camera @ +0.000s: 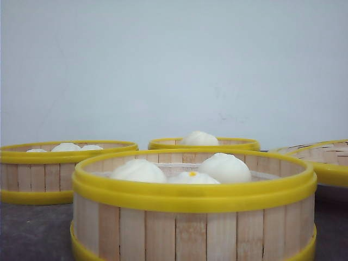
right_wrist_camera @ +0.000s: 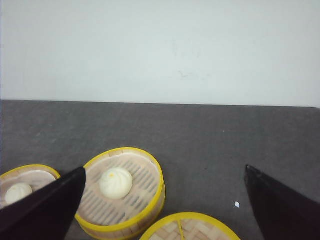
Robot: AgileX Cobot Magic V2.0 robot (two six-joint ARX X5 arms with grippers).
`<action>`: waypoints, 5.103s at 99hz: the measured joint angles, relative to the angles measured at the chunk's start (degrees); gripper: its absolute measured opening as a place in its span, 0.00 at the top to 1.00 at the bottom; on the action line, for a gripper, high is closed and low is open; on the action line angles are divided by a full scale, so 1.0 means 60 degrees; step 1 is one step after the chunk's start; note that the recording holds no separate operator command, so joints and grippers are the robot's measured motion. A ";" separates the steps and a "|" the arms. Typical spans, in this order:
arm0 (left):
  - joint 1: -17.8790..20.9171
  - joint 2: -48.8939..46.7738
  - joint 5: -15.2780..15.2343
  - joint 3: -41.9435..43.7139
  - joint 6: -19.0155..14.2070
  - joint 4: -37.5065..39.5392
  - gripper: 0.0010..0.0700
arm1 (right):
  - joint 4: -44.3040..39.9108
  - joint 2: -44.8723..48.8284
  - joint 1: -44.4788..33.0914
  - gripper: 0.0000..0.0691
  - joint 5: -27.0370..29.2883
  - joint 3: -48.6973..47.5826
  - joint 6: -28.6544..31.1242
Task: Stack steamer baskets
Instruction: 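Lower the left gripper toward the rim of a bun-filled steamer basket, then grip the basket rim with the left gripper and lift it, then lower the held basket onto the front bun-filled basket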
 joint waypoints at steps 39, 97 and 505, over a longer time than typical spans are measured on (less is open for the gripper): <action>0.0000 0.3067 -0.0324 0.0011 0.0146 -0.1275 0.32 | -0.0288 0.0197 0.0000 0.08 0.0004 0.0000 0.0025; 0.0627 0.6291 -0.1523 0.0011 0.0601 -0.2699 0.46 | -0.1195 0.0281 0.0000 0.08 0.0004 0.0000 0.0000; -0.5151 0.7763 -0.1738 0.3308 0.1610 -0.6043 0.99 | -0.2444 0.0310 0.1060 0.10 0.1005 0.0000 -0.0568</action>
